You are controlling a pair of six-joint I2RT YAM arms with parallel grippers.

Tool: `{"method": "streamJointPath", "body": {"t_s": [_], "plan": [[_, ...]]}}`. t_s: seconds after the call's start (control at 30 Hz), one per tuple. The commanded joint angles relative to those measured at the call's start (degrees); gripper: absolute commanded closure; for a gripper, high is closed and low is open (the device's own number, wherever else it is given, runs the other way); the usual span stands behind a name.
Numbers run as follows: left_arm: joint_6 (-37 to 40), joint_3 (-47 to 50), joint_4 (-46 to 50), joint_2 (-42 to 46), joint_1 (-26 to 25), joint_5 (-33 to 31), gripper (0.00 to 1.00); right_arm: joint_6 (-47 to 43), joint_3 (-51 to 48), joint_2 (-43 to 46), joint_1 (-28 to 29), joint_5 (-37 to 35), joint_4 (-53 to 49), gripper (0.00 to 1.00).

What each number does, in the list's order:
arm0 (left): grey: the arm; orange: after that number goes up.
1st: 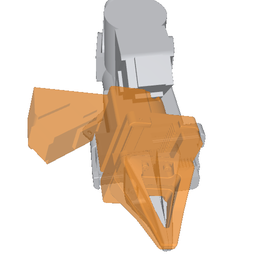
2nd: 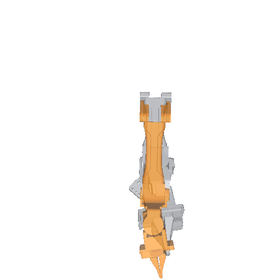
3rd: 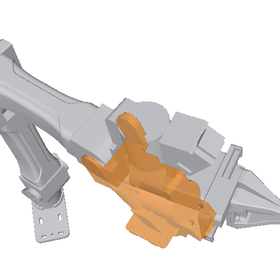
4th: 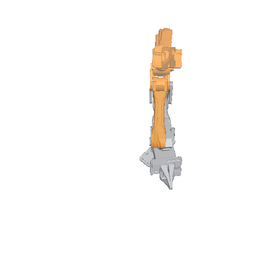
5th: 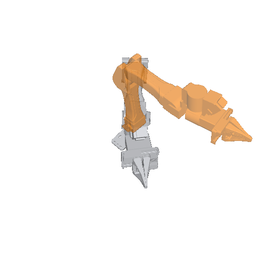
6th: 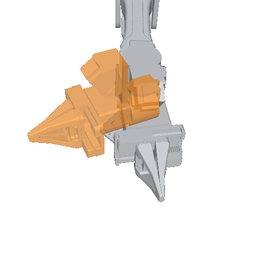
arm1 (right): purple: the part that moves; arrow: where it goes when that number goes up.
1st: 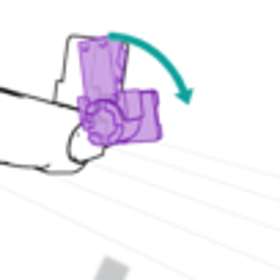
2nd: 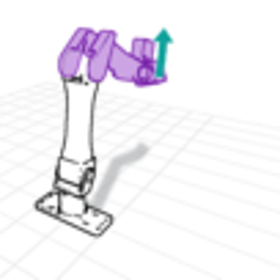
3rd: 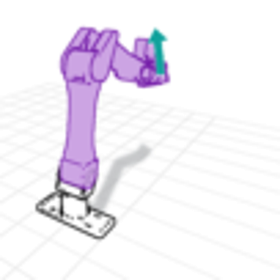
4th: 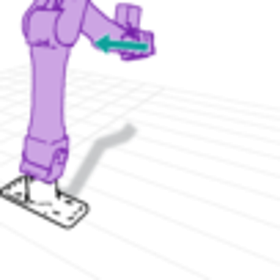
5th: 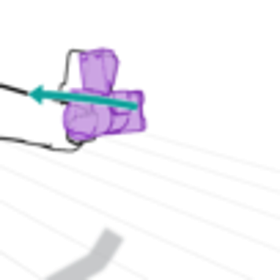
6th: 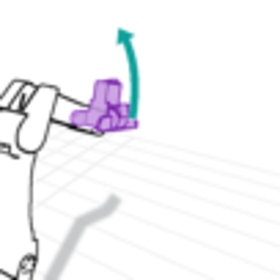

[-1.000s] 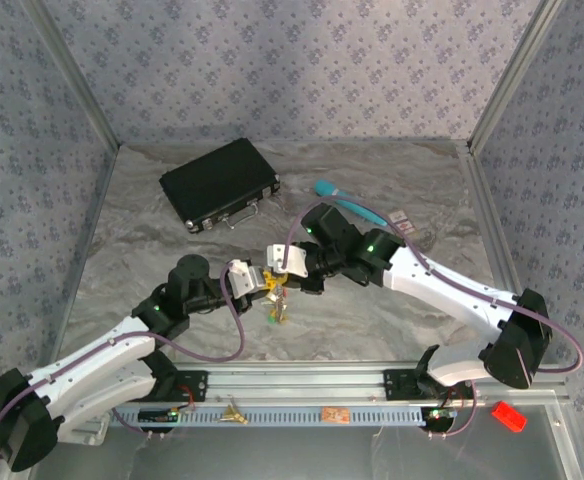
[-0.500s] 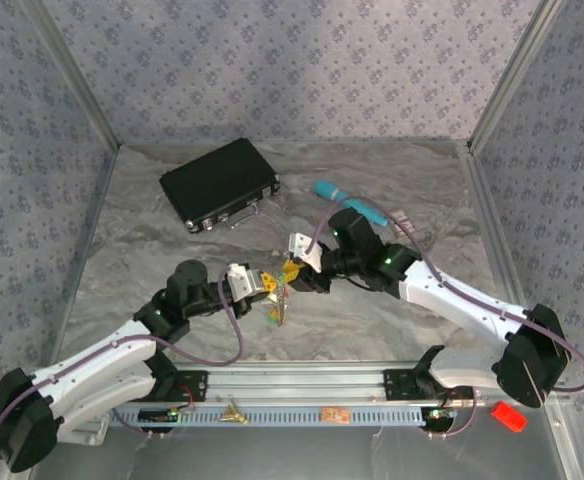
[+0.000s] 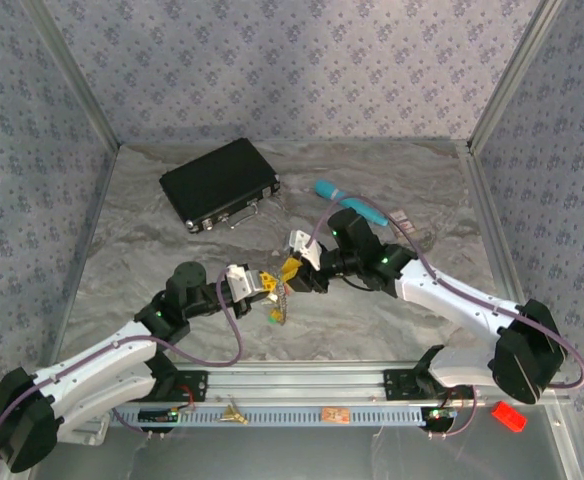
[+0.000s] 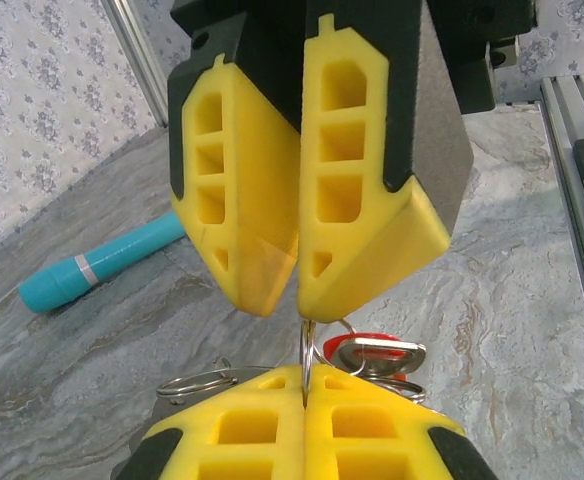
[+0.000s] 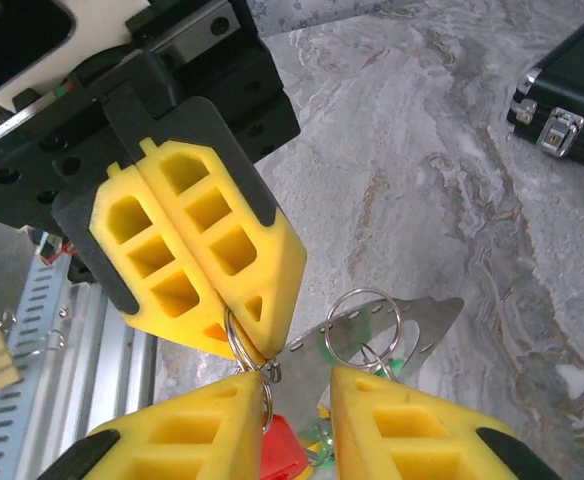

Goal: Put the keys on the keyring

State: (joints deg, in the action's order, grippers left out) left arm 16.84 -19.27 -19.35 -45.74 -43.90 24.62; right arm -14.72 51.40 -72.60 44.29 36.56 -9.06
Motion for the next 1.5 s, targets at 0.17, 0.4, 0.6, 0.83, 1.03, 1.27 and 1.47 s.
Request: {"method": "streamJointPath", "body": {"t_s": [0.17,0.4,0.6,0.83,1.03,1.27,1.47], "plan": [[-0.42,-0.16,-4.29,1.61,-0.17,0.56,1.0,6.69,-2.11,0.53,-0.34,2.6,2.81,0.78],[-0.41,-0.13,-4.38,1.71,-0.18,0.51,1.0,7.21,-2.09,-0.26,-0.06,5.13,3.0,0.83],[-0.32,-0.17,-4.47,1.96,-0.17,0.25,1.0,6.93,-2.08,-0.44,-0.26,6.48,2.87,0.99],[-0.31,0.2,-5.72,2.11,-0.2,0.21,1.0,6.84,-1.7,-2.37,-0.5,7.21,2.56,1.0],[-0.49,0.77,-7.22,2.14,-0.14,0.86,1.0,6.75,-0.32,-5.4,-0.61,5.17,0.0,1.0],[-1.02,1.16,-6.97,2.16,-0.21,0.6,1.0,4.31,-3.97,1.2,0.08,1.67,5.22,0.7],[-1.64,1.43,-7.72,1.79,-0.22,0.95,1.0,-1.71,-4.97,3.54,1.28,-0.88,7.36,0.7]]}}
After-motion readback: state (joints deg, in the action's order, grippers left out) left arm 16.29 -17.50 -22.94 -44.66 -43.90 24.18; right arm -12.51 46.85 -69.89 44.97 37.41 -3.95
